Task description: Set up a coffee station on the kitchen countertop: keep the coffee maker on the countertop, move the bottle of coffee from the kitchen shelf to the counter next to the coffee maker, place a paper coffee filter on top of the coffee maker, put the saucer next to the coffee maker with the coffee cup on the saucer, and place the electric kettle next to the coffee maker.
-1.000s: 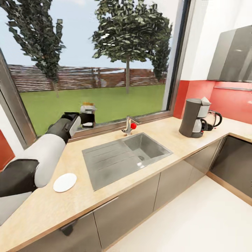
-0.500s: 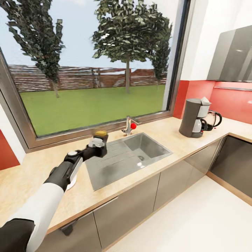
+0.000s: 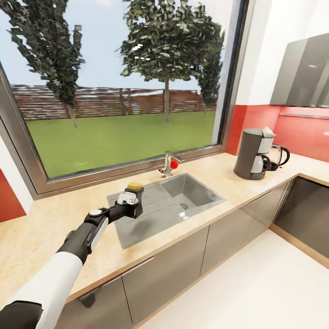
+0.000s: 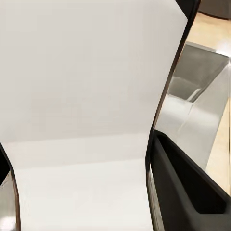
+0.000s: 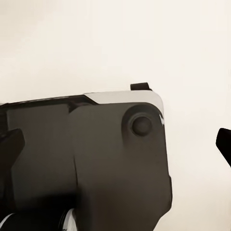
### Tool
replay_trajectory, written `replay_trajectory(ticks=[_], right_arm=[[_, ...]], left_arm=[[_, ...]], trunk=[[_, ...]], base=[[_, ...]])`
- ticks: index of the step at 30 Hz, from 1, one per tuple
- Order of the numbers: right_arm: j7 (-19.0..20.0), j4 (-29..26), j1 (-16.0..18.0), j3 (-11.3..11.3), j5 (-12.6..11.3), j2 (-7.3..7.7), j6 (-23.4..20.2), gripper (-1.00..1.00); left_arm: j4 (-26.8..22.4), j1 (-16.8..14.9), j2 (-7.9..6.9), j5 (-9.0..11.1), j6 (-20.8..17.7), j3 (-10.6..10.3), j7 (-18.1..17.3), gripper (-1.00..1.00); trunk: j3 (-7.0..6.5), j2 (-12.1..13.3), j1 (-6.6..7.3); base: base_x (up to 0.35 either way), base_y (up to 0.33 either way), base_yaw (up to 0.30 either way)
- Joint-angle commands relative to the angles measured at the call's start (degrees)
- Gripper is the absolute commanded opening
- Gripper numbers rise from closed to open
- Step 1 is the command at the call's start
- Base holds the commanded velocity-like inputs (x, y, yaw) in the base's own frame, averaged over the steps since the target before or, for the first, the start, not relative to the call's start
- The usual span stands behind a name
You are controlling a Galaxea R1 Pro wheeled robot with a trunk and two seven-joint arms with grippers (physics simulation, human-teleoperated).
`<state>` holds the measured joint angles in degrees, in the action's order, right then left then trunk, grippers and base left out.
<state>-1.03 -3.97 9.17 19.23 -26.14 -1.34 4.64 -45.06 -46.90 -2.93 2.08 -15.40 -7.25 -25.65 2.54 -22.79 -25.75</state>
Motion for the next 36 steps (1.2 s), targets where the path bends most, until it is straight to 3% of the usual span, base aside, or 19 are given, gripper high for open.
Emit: replay_trajectory(ticks=[1,14,23,29,36], right_arm=[[-0.11,-0.04,0.02,0.38,-0.57,0.25,0.36,1.00],[-0.11,-0.07,0.05,0.37,-0.58,0.33,0.37,1.00],[-0.11,-0.07,0.05,0.37,-0.58,0.29,0.37,1.00],[-0.11,-1.38,0.05,0.54,-0.50,0.12,0.34,1.00],[-0.11,-1.46,0.03,0.46,-0.47,0.20,0.34,1.00]], left_arm=[[-0.71,0.35,0.48,0.47,4.22,0.12,0.00,-1.00],[-0.81,5.65,0.56,0.18,5.26,-0.01,-0.05,-1.00],[-1.71,6.49,0.86,0.20,5.29,-2.06,0.03,-1.00],[-1.70,6.56,2.09,0.18,5.30,-6.06,0.50,-1.00],[-1.69,6.56,2.39,0.20,5.36,-6.28,0.44,-1.00]], trunk=[[0.13,-0.13,-0.04],[0.13,-0.13,-0.04],[0.13,-0.13,-0.04],[0.13,-0.13,-0.04],[0.13,-0.13,-0.04]], base=[[0.000,0.000,-0.036],[0.060,-0.029,-0.228],[0.236,-0.159,-0.136],[0.247,-0.169,-0.006],[0.273,-0.187,0.000]])
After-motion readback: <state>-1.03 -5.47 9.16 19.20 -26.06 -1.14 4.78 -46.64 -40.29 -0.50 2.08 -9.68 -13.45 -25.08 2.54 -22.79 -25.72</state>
